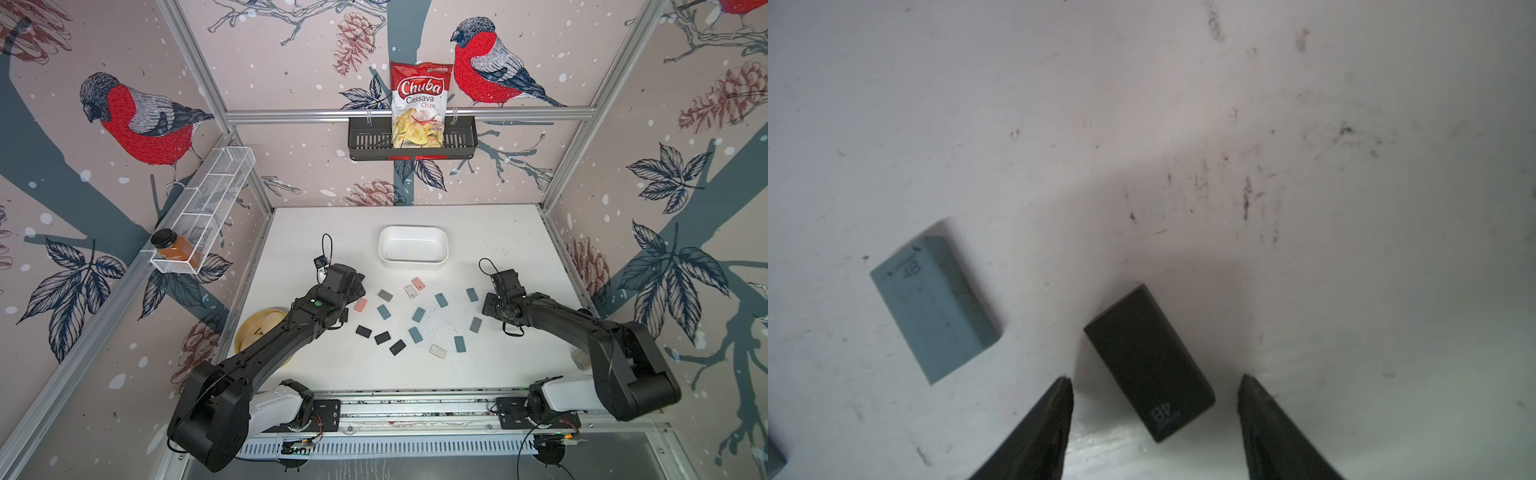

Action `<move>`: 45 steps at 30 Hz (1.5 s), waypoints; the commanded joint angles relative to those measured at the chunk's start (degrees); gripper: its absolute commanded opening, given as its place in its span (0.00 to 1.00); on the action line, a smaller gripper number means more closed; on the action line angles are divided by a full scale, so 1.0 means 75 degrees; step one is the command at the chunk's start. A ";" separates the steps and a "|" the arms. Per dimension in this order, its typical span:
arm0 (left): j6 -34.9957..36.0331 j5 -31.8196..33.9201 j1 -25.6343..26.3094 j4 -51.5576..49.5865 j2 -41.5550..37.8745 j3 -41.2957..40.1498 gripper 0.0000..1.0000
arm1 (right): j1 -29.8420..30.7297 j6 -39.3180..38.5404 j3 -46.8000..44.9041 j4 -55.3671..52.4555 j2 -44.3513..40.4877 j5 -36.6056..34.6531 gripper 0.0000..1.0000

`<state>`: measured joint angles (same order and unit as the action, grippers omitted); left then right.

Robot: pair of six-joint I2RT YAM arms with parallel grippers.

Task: Put the eraser in the storage box
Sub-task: Pick up the eraser from the center of the board.

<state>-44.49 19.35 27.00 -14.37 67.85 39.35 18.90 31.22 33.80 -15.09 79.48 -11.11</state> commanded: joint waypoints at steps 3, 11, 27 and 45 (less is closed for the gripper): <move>0.0142 -0.0007 0.0032 -0.0113 0.0080 0.0063 0.95 | 0.0076 -0.0132 0.0062 0.0078 0.0051 0.0109 0.63; 0.0143 -0.0049 0.0079 -0.0096 0.0133 0.0103 0.95 | 0.0085 -0.0084 0.0151 -0.0062 0.0084 -0.0123 0.64; 0.0084 -0.0049 0.0363 0.0011 0.0481 0.0160 0.95 | 0.0179 -0.0223 0.0474 -0.0060 0.0629 -0.0065 0.57; 0.0085 -0.0064 0.0501 -0.0035 0.0591 0.0288 0.94 | 0.0251 -0.0119 0.0544 -0.0171 0.0818 -0.0209 0.50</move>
<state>-44.51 19.09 30.55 -14.33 72.34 40.97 21.30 30.02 37.98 -15.07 85.14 -13.32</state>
